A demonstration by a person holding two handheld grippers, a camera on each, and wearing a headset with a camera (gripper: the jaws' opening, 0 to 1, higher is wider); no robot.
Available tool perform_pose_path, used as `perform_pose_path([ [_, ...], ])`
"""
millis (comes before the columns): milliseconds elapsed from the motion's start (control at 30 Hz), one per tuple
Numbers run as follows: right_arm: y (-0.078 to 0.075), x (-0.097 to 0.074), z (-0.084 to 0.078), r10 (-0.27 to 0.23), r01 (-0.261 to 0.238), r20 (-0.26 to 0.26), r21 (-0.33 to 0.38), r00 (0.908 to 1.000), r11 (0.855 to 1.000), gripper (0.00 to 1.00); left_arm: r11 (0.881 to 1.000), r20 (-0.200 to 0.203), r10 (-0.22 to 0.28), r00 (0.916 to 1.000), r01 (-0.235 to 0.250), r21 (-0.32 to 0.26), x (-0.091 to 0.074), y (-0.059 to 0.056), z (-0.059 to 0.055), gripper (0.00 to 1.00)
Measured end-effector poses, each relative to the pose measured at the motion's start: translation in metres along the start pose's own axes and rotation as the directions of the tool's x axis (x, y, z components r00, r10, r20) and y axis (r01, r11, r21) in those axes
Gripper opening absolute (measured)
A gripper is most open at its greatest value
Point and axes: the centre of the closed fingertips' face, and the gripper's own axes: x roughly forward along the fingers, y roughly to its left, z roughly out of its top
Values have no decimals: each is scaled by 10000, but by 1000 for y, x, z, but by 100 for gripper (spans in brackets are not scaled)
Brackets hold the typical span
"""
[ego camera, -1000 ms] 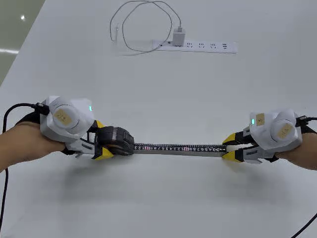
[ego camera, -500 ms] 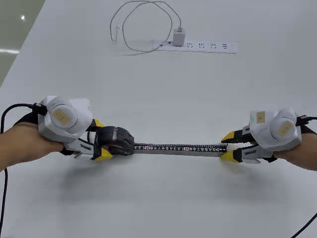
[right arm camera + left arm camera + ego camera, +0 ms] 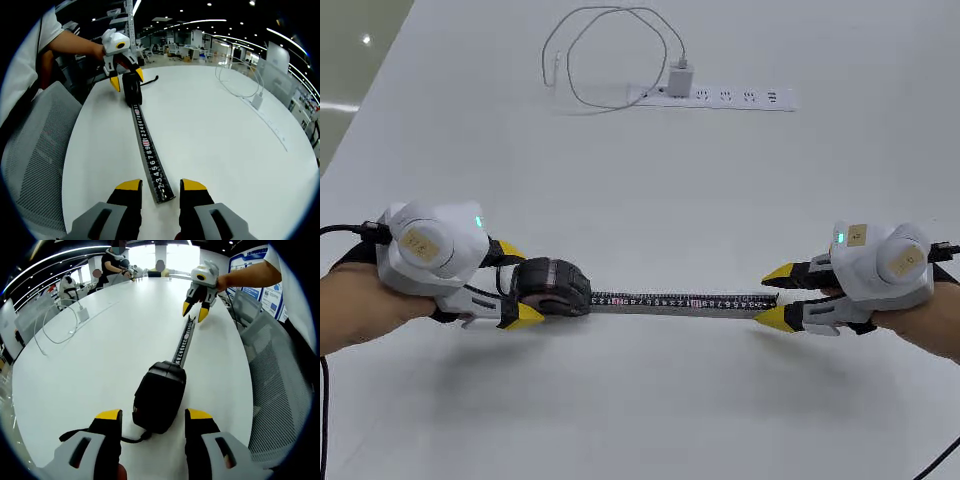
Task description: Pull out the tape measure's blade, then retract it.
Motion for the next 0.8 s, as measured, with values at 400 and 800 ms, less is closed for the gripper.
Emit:
perform_pose_path([
  [400, 4, -17, 9, -1064, 996, 728, 919, 9917, 9908, 40, 9912, 1043, 980, 9897, -877, -994, -25, 0, 8, 52],
  [800, 11, -26, 7, -1573, 1459, 837, 1279, 9840, 9810, 47, 9713, 1387, 1833, 9732, -1575, -1780, -43, -3, 4, 61],
])
